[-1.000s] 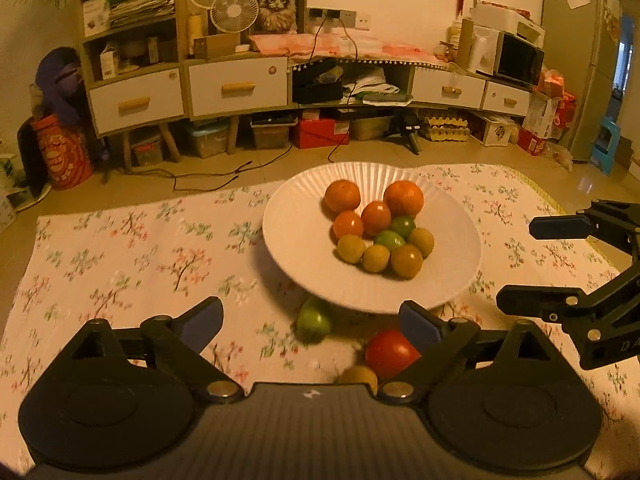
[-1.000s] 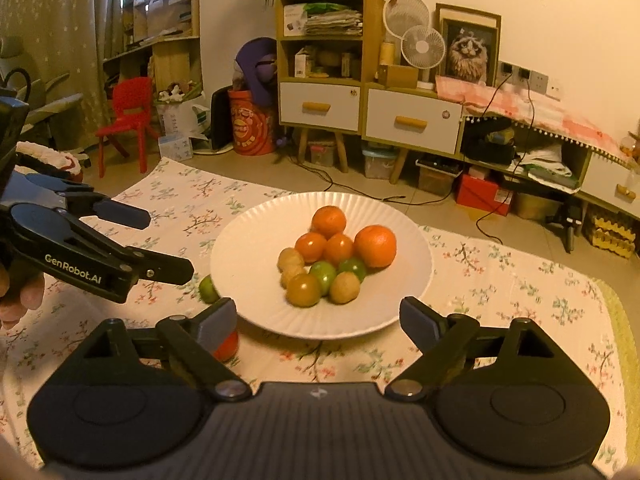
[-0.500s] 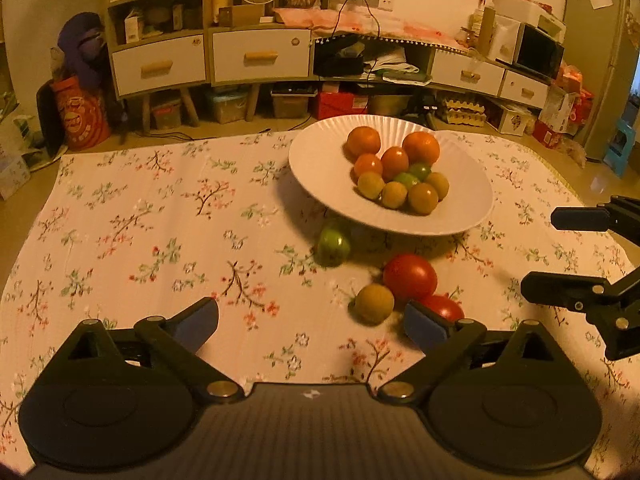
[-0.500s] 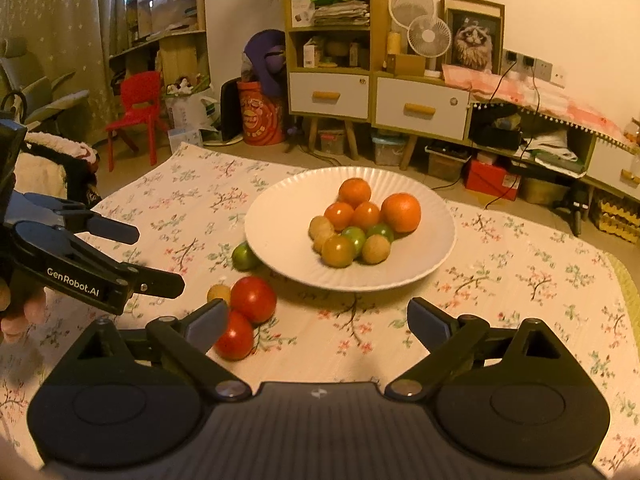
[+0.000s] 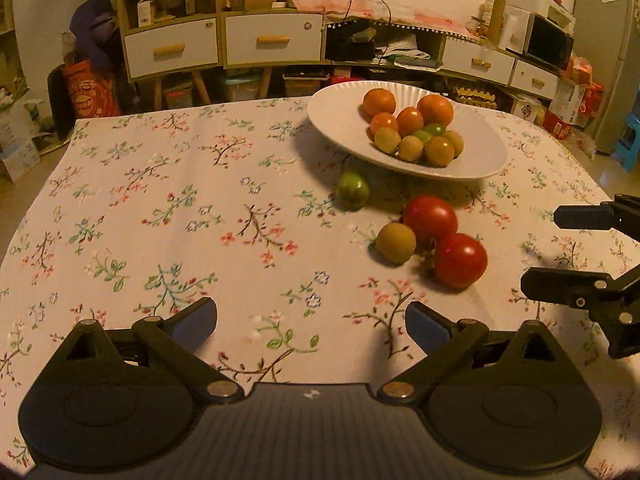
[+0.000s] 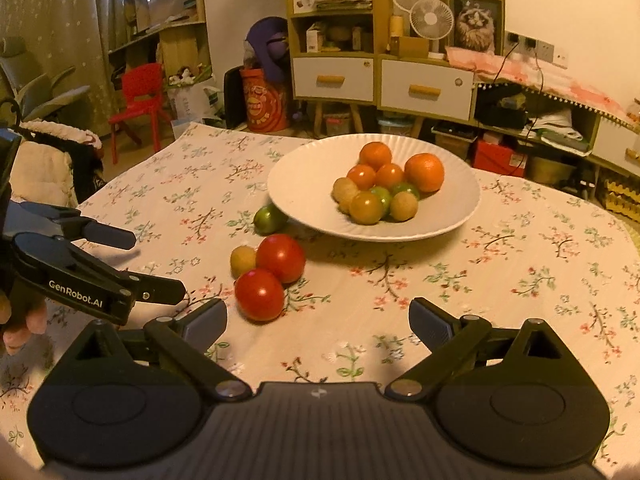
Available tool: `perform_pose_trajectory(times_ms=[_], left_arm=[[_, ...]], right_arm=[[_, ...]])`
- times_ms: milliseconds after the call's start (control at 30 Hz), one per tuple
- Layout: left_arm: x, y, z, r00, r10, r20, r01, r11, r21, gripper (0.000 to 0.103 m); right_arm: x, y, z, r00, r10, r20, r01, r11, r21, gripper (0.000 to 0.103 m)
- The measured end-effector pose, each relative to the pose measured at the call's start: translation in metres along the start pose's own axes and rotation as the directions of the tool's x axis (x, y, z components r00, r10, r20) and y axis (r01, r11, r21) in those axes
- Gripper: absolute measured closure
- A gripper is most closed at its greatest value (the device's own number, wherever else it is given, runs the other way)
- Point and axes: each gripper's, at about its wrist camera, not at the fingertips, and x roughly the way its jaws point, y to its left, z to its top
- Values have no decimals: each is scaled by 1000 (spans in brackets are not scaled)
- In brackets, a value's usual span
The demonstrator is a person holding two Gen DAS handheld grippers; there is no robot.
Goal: Organize fruits
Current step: 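Withdraw both grippers from the plate toward the remaining fruits, then grasp the yellow-brown fruit with the left gripper while the right gripper grasps a red tomato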
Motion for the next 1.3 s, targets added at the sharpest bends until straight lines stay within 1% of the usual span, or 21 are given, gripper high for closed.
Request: perform_pose_trajectory(times_ms=[133, 300, 567, 633, 700, 767, 1000, 1067, 1300], left_arm=[[2, 0, -5, 1000, 18, 11, -18, 1000, 20, 0], [6, 0, -11, 1000, 24, 19, -24, 999, 37, 0], [9, -3, -12, 999, 12, 49, -14, 999, 48, 0], [11, -4, -12, 998, 8, 55, -11, 999, 51, 0], [11, -6, -12, 998, 12, 59, -15, 999, 52, 0], [12, -5, -12, 998, 10, 59, -13, 999, 46, 0], [14, -7, -9, 998, 15, 60, -18, 999, 41, 0], [15, -8, -8, 998, 15, 59, -17, 999, 40, 0], [19, -17, -2, 999, 7, 52, -10, 999, 48, 0]], right_arm=[[6, 3, -3, 1000, 5, -8, -5, 1000, 7, 6], [14, 6, -6, 1000, 17, -15, -17, 1000, 6, 13], [26, 16, -3, 999, 38, -24, -39, 999, -23, 32], [28, 18, -2, 998, 49, -27, -49, 998, -27, 39], [29, 20, -2, 998, 59, -28, -60, 998, -30, 48], [28, 21, -1, 997, 75, -29, -75, 997, -31, 54], [28, 22, 2, 994, 101, -34, -102, 994, -35, 64], [28, 22, 1, 993, 108, -38, -109, 994, -31, 71], [22, 18, 3, 994, 99, -35, -100, 995, -28, 71]])
